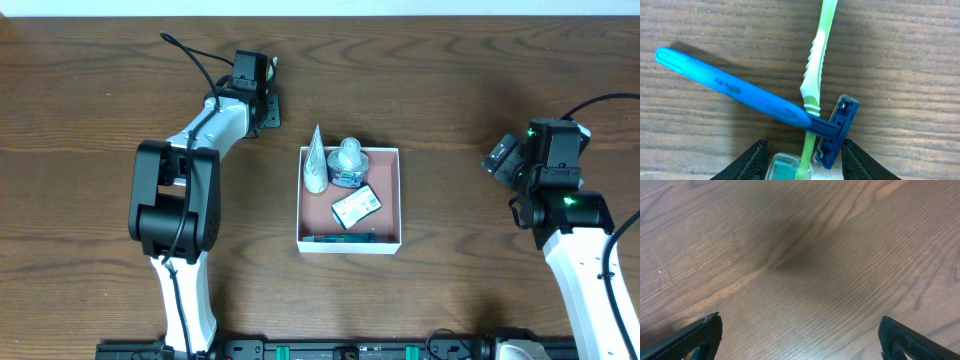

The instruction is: Pack container

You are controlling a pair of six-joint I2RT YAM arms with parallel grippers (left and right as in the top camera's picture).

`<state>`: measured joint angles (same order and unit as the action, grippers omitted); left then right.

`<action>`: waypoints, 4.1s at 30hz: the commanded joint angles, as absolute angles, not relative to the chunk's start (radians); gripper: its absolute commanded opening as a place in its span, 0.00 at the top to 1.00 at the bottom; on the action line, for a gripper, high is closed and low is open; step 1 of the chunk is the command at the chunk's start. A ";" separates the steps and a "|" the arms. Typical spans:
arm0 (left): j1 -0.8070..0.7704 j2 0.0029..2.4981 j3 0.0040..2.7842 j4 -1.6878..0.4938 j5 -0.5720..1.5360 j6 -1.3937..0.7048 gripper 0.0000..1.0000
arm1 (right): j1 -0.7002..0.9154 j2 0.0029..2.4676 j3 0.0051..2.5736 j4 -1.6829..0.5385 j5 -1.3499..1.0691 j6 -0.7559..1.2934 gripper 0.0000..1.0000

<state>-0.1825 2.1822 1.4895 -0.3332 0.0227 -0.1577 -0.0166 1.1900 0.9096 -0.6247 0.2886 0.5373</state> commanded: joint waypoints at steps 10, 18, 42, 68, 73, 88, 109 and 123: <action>-0.183 2.233 1.450 -0.517 0.059 -0.182 0.57 | -0.026 1.192 0.920 -0.625 0.307 0.538 0.01; -0.180 2.233 1.450 -0.445 0.054 -0.177 0.61 | -0.026 1.192 0.920 -0.625 0.307 0.538 0.01; -0.180 2.233 1.450 -0.455 0.055 -0.177 0.78 | -0.026 1.192 0.920 -0.625 0.307 0.538 0.01; -0.180 2.147 1.451 -0.916 0.123 -0.253 0.81 | -0.026 1.192 0.920 -0.625 0.307 0.538 0.01; -0.180 2.022 1.452 -0.947 0.123 -0.253 0.81 | -0.026 1.192 0.920 -0.625 0.307 0.538 0.01; -0.180 1.655 1.452 -1.025 0.123 -0.253 0.81 | -0.026 1.192 0.920 -0.625 0.307 0.538 0.01; -0.183 1.496 1.451 -1.076 0.126 -0.219 0.87 | -0.026 1.192 0.920 -0.625 0.307 0.538 0.01; -0.384 1.201 1.451 -1.209 0.383 0.065 0.87 | -0.026 1.192 0.920 -0.625 0.307 0.538 0.01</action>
<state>-0.3252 1.2331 1.4422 -1.1854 0.3073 -0.0494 -0.0166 1.1900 0.9096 -0.6247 0.2886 0.5373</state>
